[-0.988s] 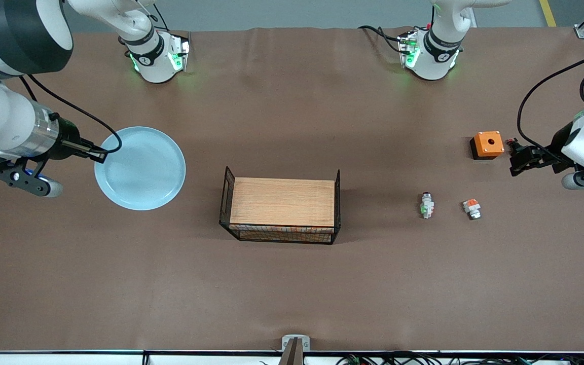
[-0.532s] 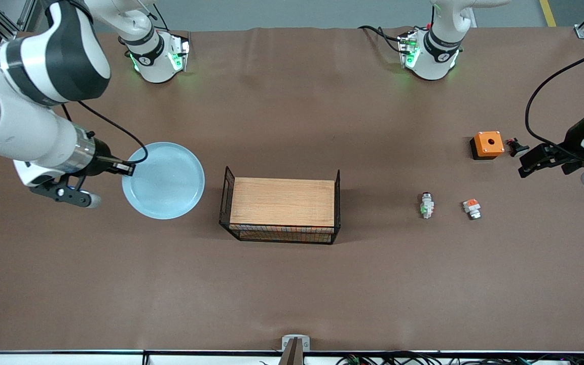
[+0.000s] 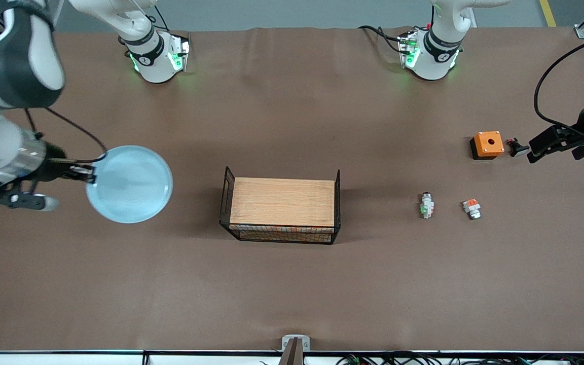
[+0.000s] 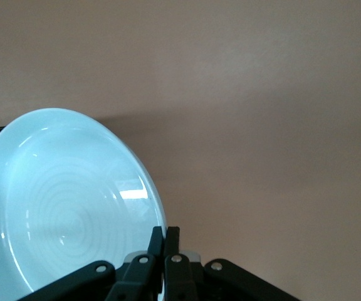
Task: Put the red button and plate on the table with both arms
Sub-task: 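Lower the plate onto the table and open the right gripper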
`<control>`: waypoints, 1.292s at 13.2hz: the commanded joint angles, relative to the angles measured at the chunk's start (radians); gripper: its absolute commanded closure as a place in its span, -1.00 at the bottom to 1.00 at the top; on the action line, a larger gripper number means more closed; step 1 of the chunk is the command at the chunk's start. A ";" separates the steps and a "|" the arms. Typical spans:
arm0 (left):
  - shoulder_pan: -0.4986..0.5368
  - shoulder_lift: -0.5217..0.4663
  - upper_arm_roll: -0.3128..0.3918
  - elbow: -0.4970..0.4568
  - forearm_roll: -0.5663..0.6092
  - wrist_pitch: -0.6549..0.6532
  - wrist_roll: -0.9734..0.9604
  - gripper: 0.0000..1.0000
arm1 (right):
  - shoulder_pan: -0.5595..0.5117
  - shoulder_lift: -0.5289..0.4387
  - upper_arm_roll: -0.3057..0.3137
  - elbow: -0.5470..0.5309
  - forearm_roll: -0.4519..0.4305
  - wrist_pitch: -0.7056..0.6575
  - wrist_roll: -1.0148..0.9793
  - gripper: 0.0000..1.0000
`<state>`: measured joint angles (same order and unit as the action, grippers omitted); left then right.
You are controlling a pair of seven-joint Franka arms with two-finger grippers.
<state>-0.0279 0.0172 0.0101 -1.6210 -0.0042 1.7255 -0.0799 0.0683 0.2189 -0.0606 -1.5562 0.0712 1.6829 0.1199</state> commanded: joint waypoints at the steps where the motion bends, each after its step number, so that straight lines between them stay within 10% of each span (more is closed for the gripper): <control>1: 0.000 -0.025 0.004 -0.037 -0.019 0.014 0.012 -0.99 | -0.106 0.005 0.016 -0.103 0.033 0.131 -0.173 1.00; 7: -0.009 -0.025 -0.016 -0.023 -0.005 0.028 0.015 -0.99 | -0.255 0.135 0.016 -0.283 0.232 0.475 -0.546 1.00; 17: -0.003 -0.013 -0.038 0.084 -0.007 -0.093 0.008 -0.99 | -0.334 0.350 0.016 -0.275 0.444 0.609 -0.819 0.99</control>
<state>-0.0344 0.0041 -0.0311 -1.5552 -0.0042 1.6569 -0.0778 -0.2350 0.5386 -0.0619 -1.8436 0.4816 2.2762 -0.6558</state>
